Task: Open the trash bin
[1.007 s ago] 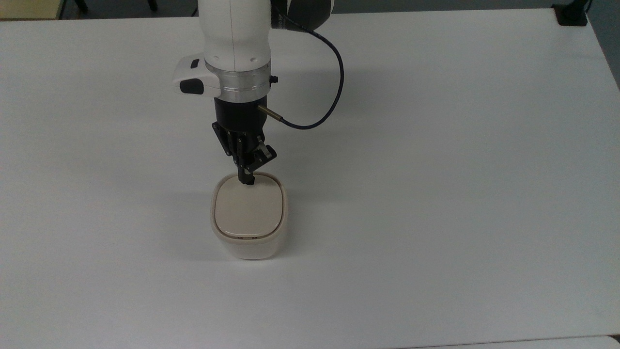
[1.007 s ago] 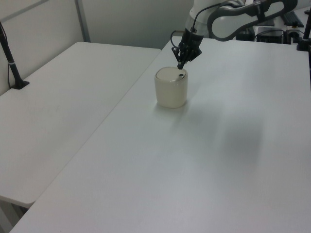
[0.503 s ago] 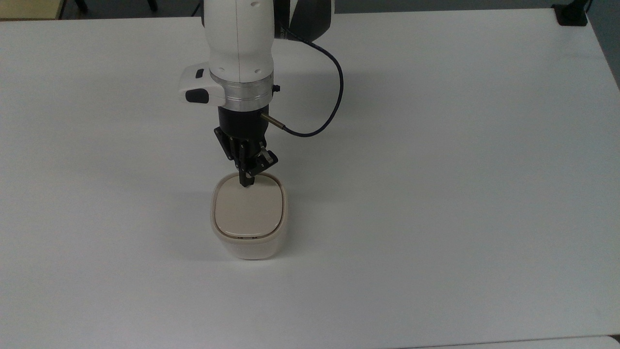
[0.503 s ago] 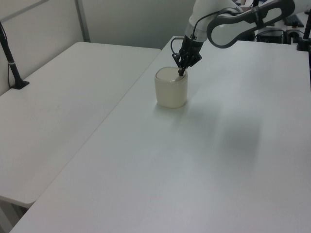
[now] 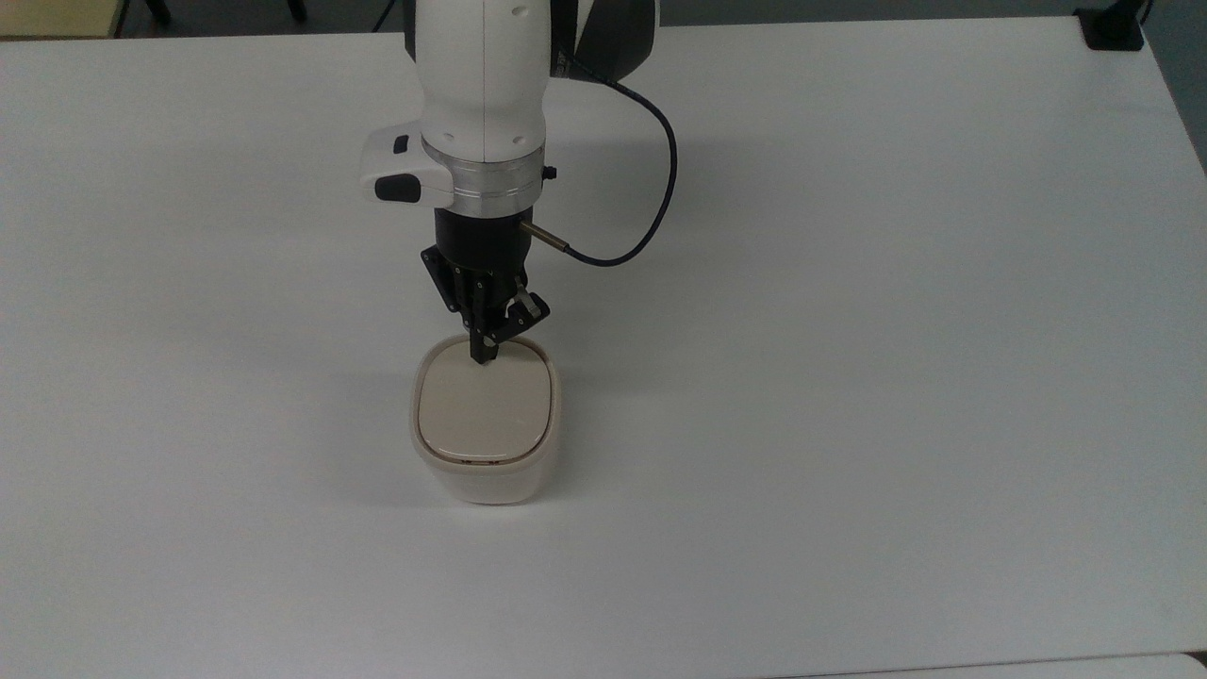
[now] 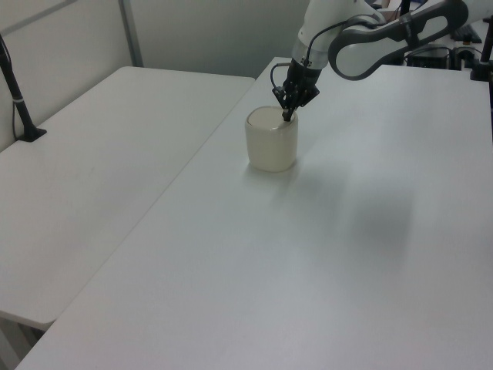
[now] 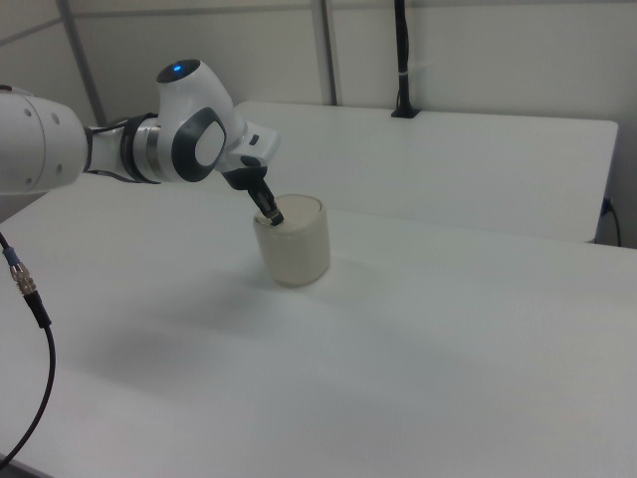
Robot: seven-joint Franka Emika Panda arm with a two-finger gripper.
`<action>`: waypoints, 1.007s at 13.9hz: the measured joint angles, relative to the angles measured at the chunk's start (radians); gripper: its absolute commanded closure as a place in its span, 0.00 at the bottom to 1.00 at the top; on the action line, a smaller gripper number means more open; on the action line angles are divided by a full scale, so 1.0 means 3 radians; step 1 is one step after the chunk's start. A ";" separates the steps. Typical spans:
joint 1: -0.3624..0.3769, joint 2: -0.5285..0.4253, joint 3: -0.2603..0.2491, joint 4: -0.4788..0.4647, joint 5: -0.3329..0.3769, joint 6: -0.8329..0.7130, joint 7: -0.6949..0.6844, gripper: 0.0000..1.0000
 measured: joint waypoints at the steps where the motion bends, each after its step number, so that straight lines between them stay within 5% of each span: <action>1: 0.0000 -0.0001 0.0000 0.0000 0.0000 0.0000 0.0004 1.00; 9: -0.0064 -0.0356 -0.0008 0.0032 0.0002 -0.0074 0.0065 1.00; 14: -0.0077 -0.0743 -0.0008 0.0027 0.0013 -0.0606 0.0007 0.71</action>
